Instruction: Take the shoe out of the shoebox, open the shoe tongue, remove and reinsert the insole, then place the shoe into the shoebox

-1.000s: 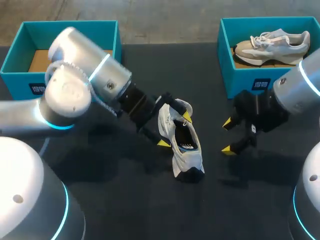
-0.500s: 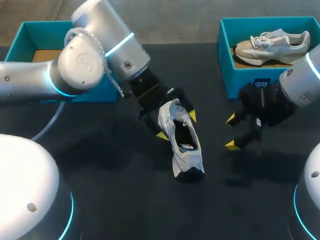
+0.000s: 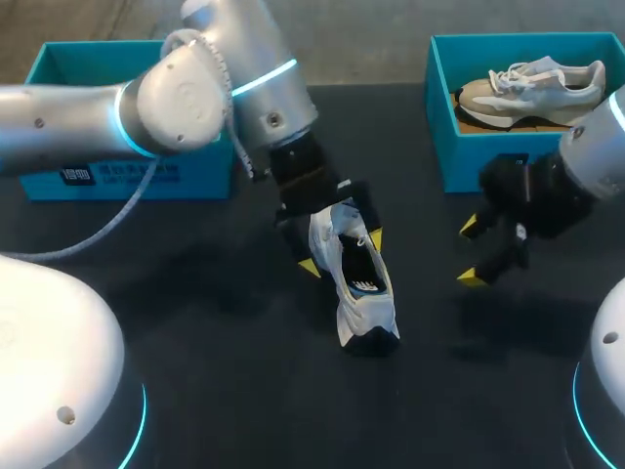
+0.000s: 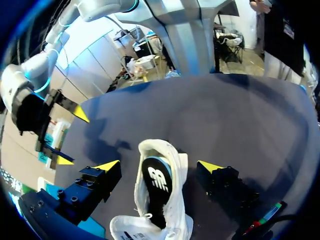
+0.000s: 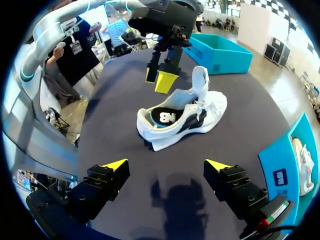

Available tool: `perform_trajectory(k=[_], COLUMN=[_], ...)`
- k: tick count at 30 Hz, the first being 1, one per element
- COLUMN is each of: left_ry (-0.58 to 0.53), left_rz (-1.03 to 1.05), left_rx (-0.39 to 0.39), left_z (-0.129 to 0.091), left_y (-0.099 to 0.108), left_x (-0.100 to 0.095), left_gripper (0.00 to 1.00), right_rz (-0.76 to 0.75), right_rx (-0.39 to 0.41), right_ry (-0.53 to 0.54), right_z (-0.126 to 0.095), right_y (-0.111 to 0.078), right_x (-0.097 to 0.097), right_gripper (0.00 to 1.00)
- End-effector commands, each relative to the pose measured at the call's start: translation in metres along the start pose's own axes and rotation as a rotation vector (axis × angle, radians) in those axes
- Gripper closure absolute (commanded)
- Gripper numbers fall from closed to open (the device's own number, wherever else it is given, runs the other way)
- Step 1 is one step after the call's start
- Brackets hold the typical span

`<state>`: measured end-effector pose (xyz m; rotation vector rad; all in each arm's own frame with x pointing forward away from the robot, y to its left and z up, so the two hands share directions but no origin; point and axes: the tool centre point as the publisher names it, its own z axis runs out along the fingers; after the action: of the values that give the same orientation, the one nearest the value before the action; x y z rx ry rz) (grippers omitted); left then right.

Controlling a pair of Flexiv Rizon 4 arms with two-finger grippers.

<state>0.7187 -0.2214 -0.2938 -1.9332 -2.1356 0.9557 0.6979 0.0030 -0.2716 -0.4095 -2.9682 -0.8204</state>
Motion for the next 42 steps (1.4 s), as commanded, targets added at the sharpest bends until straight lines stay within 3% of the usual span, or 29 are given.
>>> perform_trajectory(k=[1,11,12,14,15,18,19,20,35,42], left_ry=[0.256,0.329,0.330,0.325,0.327,0.321,0.320,0.321,0.370,0.378], left_rz=[0.007,0.002,0.001,-0.003,-0.007,-0.020,-0.024,-0.025,-0.061,-0.073], left_rx=[0.013,-0.026,-0.028,-0.030,-0.034,-0.039,-0.042,-0.042,-0.076,-0.110], left_z=[0.003,0.005,0.005,0.005,0.005,0.006,0.007,0.007,0.025,0.029], left_y=[0.010,0.022,0.022,0.024,0.025,0.027,0.028,0.028,0.037,0.040], left_x=[-0.012,-0.016,-0.017,-0.018,-0.019,-0.021,-0.022,-0.023,-0.017,-0.010], left_gripper=[0.00,0.00,0.07,0.34,0.56,0.79,0.97,1.00,1.00,1.00], right_rz=[0.005,0.027,0.031,0.033,0.036,0.041,0.043,0.048,0.106,0.105], right_rx=[0.037,0.080,0.075,0.066,0.069,0.078,0.080,0.081,0.100,0.097], right_ry=[-0.007,0.023,0.026,0.029,0.033,0.046,0.048,0.052,0.009,0.010], right_z=[-0.049,-0.082,-0.085,-0.091,-0.093,-0.097,-0.100,-0.102,-0.137,-0.137], right_y=[-0.006,-0.020,-0.022,-0.023,-0.024,-0.026,-0.027,-0.028,-0.035,-0.035], right_x=[0.007,0.004,0.004,0.003,0.003,0.002,0.001,0.001,-0.001,-0.002], right_gripper=[0.00,0.00,0.00,0.00,0.00,0.00,0.00,0.00,0.00,0.00])
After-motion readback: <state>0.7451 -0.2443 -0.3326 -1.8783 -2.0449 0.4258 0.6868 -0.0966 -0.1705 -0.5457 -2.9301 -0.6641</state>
